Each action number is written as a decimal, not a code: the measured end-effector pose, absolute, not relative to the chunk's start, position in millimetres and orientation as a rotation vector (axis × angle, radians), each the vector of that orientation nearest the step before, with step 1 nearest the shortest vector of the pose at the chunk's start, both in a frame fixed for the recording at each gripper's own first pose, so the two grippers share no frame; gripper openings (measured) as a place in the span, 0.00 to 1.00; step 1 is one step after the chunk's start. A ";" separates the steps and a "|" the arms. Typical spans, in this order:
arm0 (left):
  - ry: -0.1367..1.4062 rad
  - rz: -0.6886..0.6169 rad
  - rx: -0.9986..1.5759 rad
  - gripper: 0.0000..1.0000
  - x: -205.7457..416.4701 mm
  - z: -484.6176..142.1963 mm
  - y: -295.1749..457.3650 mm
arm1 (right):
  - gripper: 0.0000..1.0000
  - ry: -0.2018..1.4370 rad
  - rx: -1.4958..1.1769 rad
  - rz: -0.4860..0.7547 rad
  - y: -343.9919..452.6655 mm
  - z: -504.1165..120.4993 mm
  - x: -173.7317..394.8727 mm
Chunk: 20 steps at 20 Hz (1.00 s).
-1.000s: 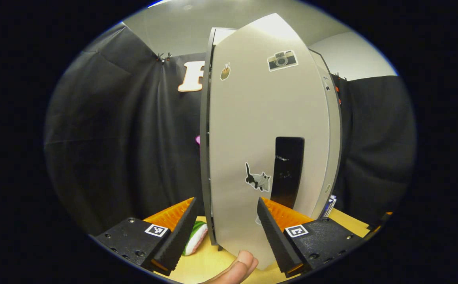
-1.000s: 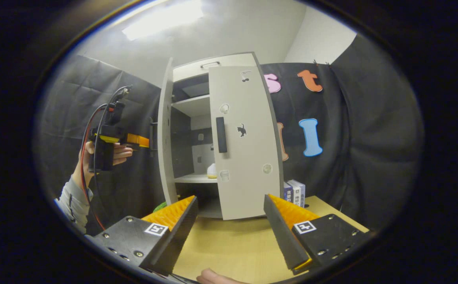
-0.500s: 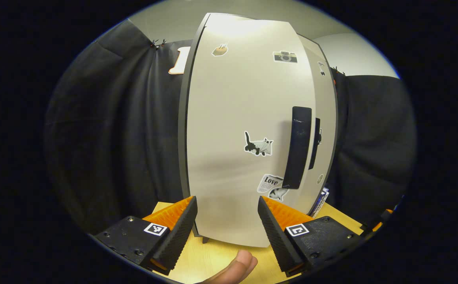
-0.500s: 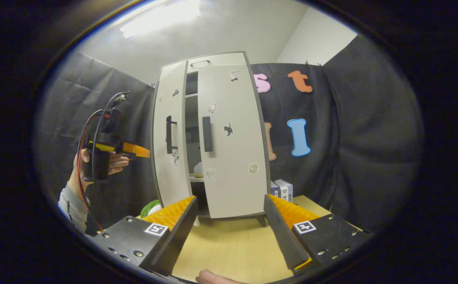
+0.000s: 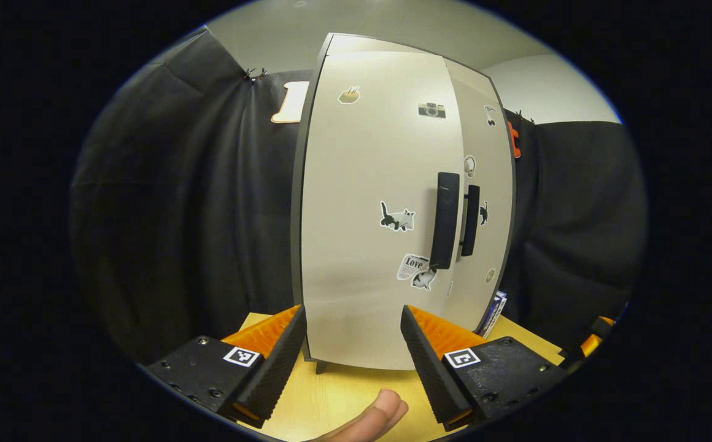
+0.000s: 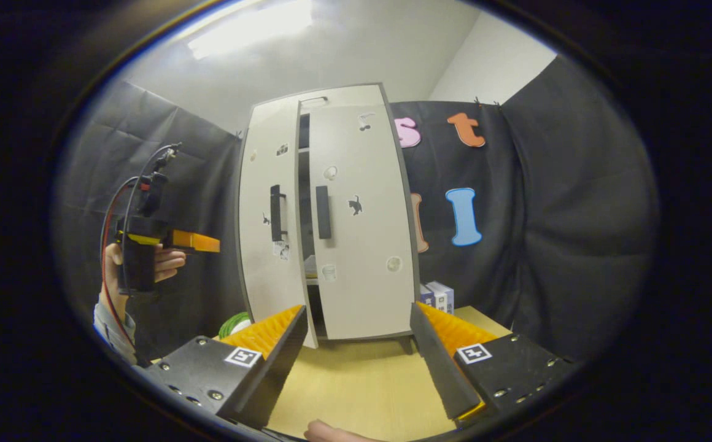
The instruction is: Grab one shoe with the right hand and put it into the shoe cabinet, grab the other shoe with the left hand and put it into the shoe cabinet; then close the right door with the right hand and the left door with the left hand.
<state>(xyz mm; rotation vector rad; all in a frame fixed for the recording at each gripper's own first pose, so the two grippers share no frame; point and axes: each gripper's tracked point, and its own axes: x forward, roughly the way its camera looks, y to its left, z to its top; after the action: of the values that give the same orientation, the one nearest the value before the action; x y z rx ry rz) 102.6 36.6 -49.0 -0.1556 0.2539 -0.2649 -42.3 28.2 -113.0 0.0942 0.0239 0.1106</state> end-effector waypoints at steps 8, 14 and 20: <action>0.178 -0.252 -0.165 0.94 56.2 -40.1 41.5 | 0.96 0.013 0.088 0.097 31.1 -113.3 -44.4; 0.126 -0.211 -0.132 0.94 22.4 -50.6 42.6 | 0.96 -0.008 0.091 0.104 34.3 -106.6 -48.8; 0.122 -0.178 -0.116 0.94 -13.3 -66.9 44.0 | 0.99 -0.018 0.094 0.106 33.8 -105.1 -48.7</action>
<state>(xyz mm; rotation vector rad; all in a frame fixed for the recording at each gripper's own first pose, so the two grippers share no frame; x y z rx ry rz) -13.3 44.0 -66.9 -0.1159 0.1222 -0.1782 -48.7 33.8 -105.1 0.0940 -0.0176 0.1055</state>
